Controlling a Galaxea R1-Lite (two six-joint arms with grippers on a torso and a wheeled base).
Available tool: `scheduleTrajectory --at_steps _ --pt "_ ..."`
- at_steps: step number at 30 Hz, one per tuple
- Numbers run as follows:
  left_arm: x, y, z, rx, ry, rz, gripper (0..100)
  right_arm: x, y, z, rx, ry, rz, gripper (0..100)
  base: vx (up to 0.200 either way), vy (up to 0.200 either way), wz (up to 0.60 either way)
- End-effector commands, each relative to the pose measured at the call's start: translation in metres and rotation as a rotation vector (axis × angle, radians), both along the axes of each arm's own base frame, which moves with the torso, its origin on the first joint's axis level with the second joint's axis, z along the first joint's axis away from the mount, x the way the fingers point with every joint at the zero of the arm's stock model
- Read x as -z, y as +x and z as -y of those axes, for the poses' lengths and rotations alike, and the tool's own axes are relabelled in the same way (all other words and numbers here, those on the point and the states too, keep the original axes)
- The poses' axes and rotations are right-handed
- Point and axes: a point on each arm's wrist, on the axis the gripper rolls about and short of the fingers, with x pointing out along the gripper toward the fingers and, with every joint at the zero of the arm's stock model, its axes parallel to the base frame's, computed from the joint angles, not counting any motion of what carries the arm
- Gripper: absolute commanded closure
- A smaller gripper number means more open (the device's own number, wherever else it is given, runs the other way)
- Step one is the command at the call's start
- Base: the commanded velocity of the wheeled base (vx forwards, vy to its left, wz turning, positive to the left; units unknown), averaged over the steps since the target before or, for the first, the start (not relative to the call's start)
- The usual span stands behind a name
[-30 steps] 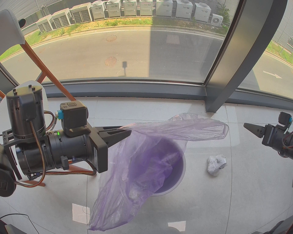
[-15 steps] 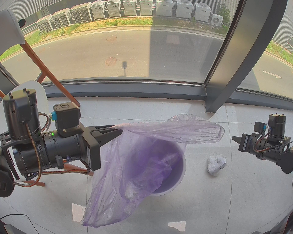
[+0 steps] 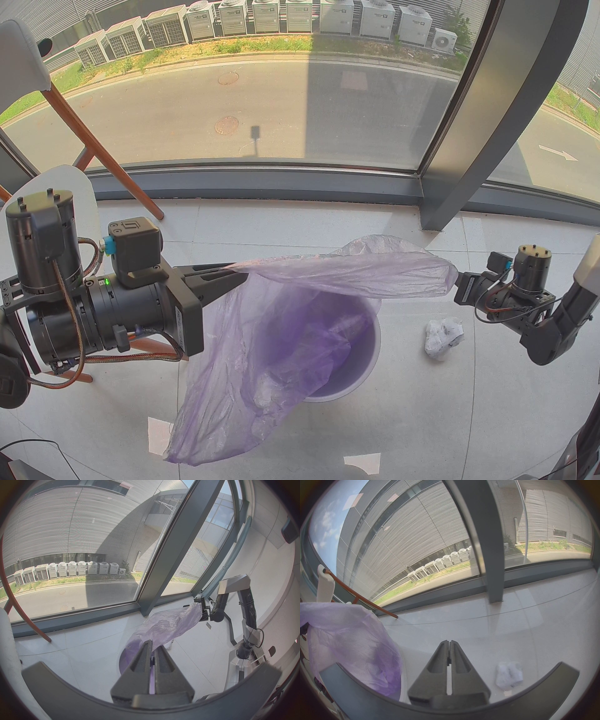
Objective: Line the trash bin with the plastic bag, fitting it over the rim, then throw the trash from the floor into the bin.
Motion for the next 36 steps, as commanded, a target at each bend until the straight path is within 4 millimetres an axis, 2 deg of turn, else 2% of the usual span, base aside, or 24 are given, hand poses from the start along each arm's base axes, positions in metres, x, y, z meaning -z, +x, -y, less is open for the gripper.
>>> scheduleTrajectory --at_steps 1,2,4,9,18,20,24,25,26,32,36 --pt "0.004 -0.002 -0.001 0.0 0.006 -0.01 100 0.044 0.026 -0.025 -0.081 0.04 -0.042 100 0.0 0.0 0.0" --pt "0.004 -0.002 -0.001 0.0 0.007 -0.011 100 0.045 0.027 -0.026 -0.081 0.043 -0.042 100 0.0 0.0 0.0" --pt "0.007 -0.002 -0.002 -0.001 0.012 -0.019 100 0.045 0.038 -0.042 -0.105 0.109 -0.013 100 0.0 0.0 0.0" --pt "0.007 -0.006 -0.004 0.0 0.011 -0.017 100 0.038 0.056 -0.065 -0.16 0.192 0.079 100 0.0 0.0 0.0" --pt "0.006 -0.005 -0.004 -0.003 0.009 -0.016 100 0.036 0.046 -0.098 -0.323 0.248 0.13 100 0.0 0.0 0.0" --pt "0.007 -0.005 -0.004 -0.003 0.009 -0.016 100 0.034 0.033 -0.116 -0.373 0.288 0.125 100 0.0 0.0 0.0" --pt "0.005 -0.003 -0.005 -0.01 -0.002 -0.005 100 0.032 0.008 -0.134 -0.435 0.309 0.103 100 0.0 0.0 0.0" --pt "0.005 -0.003 -0.005 -0.01 -0.002 -0.005 100 0.031 0.007 -0.134 -0.438 0.309 0.103 100 0.0 0.0 0.0" --pt "0.006 0.0 -0.008 -0.029 0.002 -0.003 100 0.03 -0.004 -0.141 -0.467 0.307 0.086 100 0.0 0.0 0.0" --pt "0.007 0.006 -0.006 -0.035 0.009 -0.009 100 0.038 -0.033 -0.15 -0.523 0.28 0.008 100 0.0 0.0 0.0" --pt "0.009 0.012 -0.002 -0.032 0.02 -0.015 100 0.051 -0.039 -0.15 -0.535 0.218 -0.009 100 0.0 0.0 0.0"
